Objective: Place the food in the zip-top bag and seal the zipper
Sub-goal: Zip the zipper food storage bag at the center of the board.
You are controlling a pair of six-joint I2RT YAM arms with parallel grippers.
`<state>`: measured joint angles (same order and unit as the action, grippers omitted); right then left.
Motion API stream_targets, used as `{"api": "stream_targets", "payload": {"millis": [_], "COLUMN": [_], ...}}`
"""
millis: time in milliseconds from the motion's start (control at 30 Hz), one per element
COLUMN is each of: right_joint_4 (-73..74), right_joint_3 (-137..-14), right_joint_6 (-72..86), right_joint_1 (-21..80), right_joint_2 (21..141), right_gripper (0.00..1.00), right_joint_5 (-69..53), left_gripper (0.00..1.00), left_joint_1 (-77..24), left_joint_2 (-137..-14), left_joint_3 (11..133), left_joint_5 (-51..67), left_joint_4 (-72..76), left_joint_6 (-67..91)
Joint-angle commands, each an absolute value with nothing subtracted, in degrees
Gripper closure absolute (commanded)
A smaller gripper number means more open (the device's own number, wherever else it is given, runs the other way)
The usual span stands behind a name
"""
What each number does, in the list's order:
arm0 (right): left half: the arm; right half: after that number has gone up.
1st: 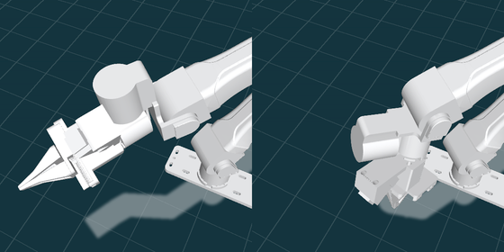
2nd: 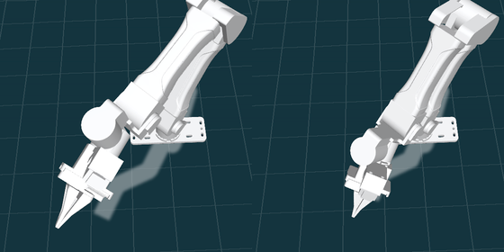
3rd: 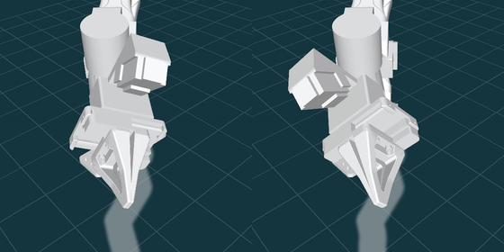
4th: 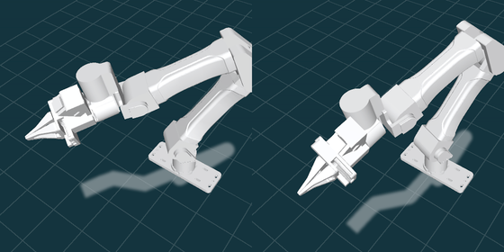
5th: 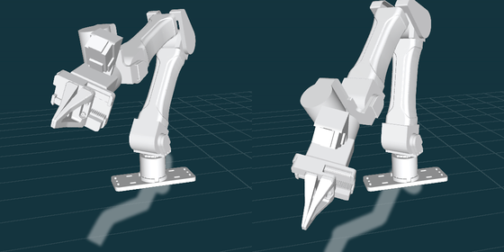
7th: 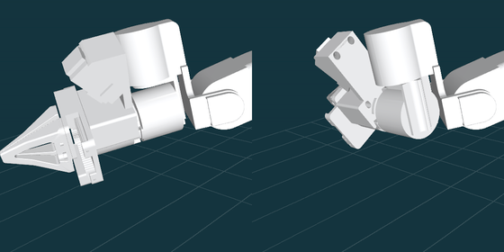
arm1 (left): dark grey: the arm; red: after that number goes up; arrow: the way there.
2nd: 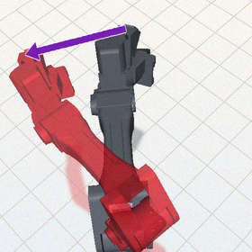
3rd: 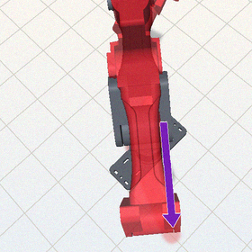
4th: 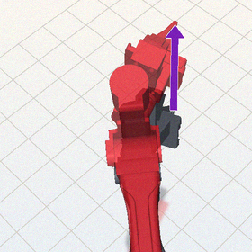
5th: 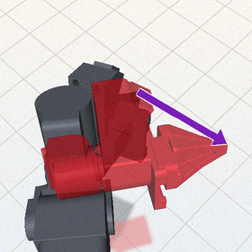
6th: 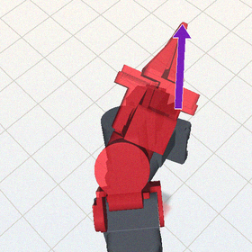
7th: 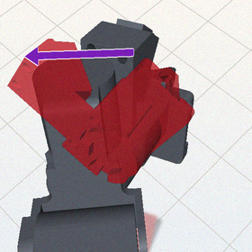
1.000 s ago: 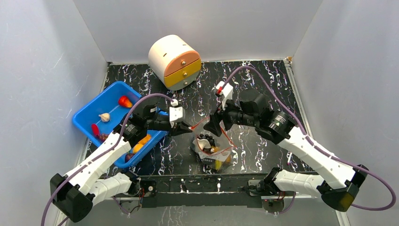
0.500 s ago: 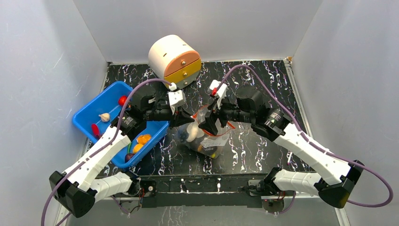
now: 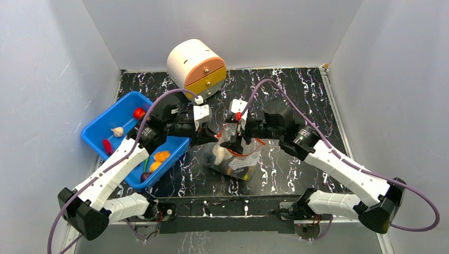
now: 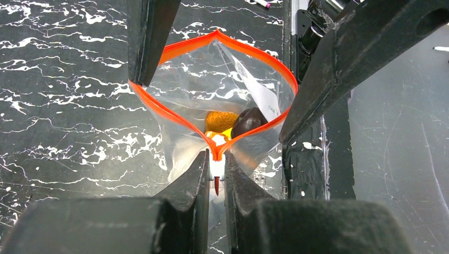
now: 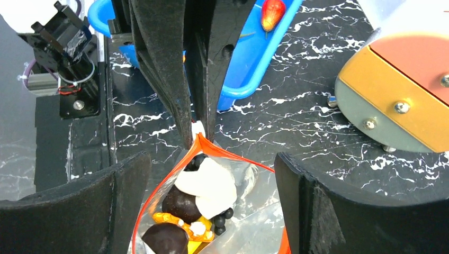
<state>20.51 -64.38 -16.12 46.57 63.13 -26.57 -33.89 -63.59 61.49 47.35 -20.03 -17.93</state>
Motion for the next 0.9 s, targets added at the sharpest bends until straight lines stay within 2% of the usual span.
{"api": "stream_targets", "payload": {"millis": [0,167,233,333,467,533,633,867], "right_joint_4": [14.34,15.46,15.79,15.58,14.88,14.34,13.05,8.23], "right_joint_3": [-63.25,-62.48,-62.11,-61.28,-59.27,-58.19,-56.5,-53.38], "right_joint_6": [-20.88,-22.59,-23.04,-23.46,-24.36,-24.6,-24.08,-21.1], "right_joint_1": [47.26,47.81,47.9,48.03,48.08,48.08,48.08,48.03], "right_joint_2": [63.97,66.16,66.51,65.96,63.76,62.48,60.77,57.75], "right_gripper": [0.18,0.33,0.42,0.69,0.97,1.0,1.0,1.0], "right_joint_5": [-31.22,-33.92,-33.61,-31.26,-28.99,-28.85,-28.94,-29.39], "left_gripper": [1.0,1.0,1.0,1.0,0.87,0.74,0.63,0.58], "left_joint_1": [-34.02,-34.04,-34.02,-34.02,-33.96,-33.97,-33.99,-33.95], "left_joint_2": [-61.93,-60.8,-60.27,-59.27,-58.13,-57.29,-56.3,-55.28], "left_joint_3": [63.4,61.13,60.6,59.96,59.87,59.5,58.29,53.67], "left_joint_5": [50.63,52.15,51.89,51.62,49.21,48.59,48.6,49.88], "left_joint_4": [-21.09,-18.6,-18.39,-18.58,-19.93,-20.48,-21.81,-17.67], "left_joint_6": [-20.53,-18.83,-18.85,-19.21,-19.42,-19.36,-19.93,-18.05]}}
